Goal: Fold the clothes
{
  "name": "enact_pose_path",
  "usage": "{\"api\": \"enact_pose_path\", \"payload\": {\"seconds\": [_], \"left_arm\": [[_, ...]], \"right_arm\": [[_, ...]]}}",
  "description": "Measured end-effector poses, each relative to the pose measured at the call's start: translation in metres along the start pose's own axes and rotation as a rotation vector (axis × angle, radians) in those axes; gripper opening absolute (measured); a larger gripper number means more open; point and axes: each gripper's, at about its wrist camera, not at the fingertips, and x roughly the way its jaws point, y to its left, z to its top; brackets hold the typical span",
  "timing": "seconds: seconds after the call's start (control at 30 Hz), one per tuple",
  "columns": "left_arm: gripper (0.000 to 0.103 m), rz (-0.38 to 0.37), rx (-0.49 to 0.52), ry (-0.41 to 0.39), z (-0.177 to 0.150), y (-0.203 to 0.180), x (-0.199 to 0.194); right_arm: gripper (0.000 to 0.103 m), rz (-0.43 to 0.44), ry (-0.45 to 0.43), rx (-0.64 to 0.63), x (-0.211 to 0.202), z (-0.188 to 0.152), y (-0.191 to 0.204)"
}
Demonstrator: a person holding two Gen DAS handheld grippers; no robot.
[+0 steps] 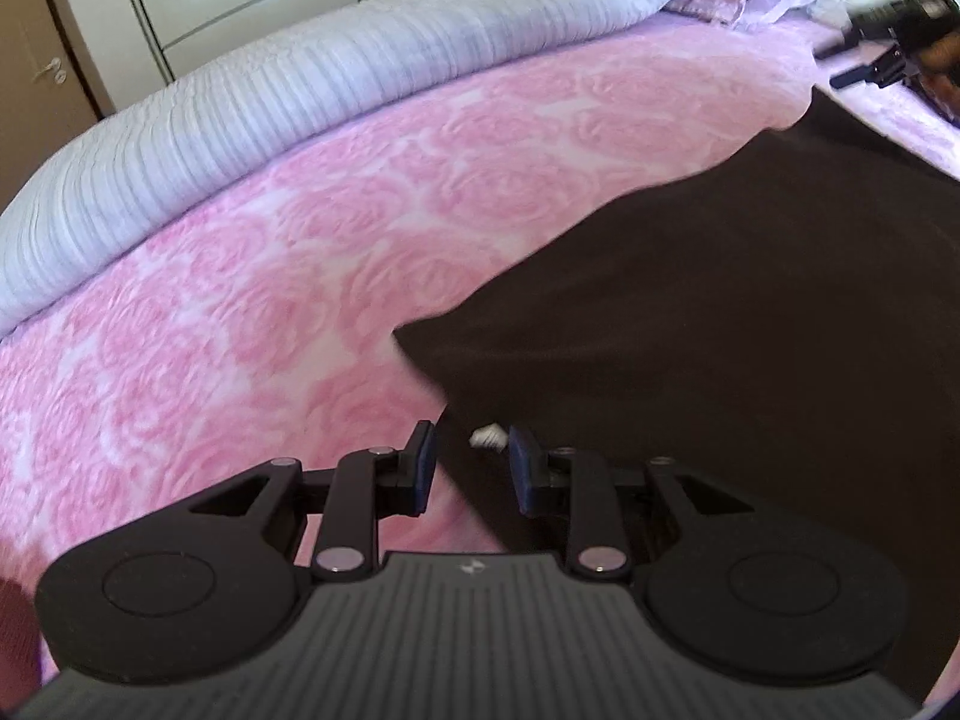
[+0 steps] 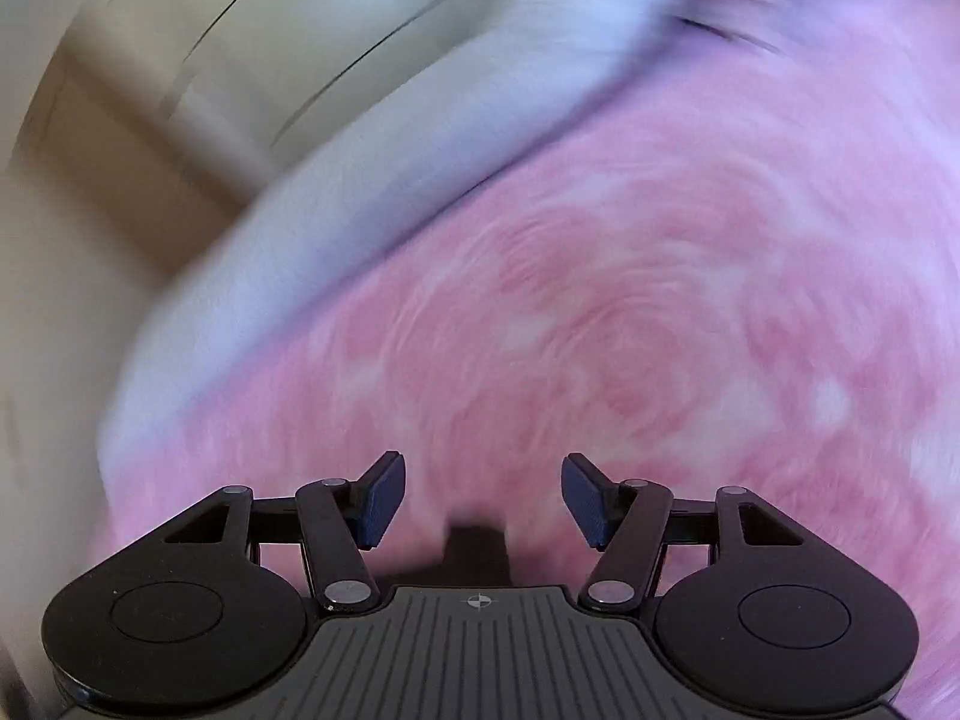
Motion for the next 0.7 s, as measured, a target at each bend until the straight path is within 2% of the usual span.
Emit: {"api": "enact_pose_path", "payload": {"seconds": [0.1, 0.2, 0.27, 0.3, 0.33, 0.43, 0.5, 0.57, 0.63, 0.7], "left_arm": [[0.024, -0.025, 0.019, -0.002, 0.002, -0.01, 0.007], [0.024, -0.048, 0.038, -0.002, 0.003, -0.02, 0.015], [0.025, -0.04, 0.037, 0.013, 0.002, -0.016, 0.024], [0.027, -0.034, 0.01, 0.024, 0.001, -0.009, 0.027], [0.03, -0.027, -0.02, 0.033, 0.001, -0.002, 0.03], [0.028, 0.01, -0.123, 0.038, -0.001, 0.017, 0.022], [0.026, 0.0, -0.174, 0.016, -0.006, 0.021, 0.003], [0.026, -0.014, -0.226, -0.007, -0.012, 0.023, -0.015], [0.027, -0.061, -0.291, -0.026, -0.02, 0.018, -0.035], [0.032, -0.139, -0.342, -0.038, -0.032, 0.005, -0.052]], "right_arm": [[0.061, 0.076, 0.079, -0.278, -0.008, -0.043, 0.039], [0.061, 0.136, 0.176, -0.414, -0.007, -0.086, 0.051], [0.059, 0.079, 0.208, -0.462, -0.003, -0.1, 0.041], [0.057, 0.094, 0.178, -0.454, -0.006, -0.1, 0.032], [0.055, 0.07, 0.148, -0.409, -0.008, -0.096, 0.023], [0.055, -0.154, 0.007, -0.307, -0.03, -0.079, 0.016], [0.055, -0.162, -0.043, -0.33, -0.05, -0.077, 0.029], [0.055, -0.123, -0.045, -0.383, -0.068, -0.087, 0.05], [0.056, -0.103, -0.027, -0.446, -0.08, -0.112, 0.073], [0.056, -0.065, -0.027, -0.49, -0.096, -0.14, 0.094]]}}
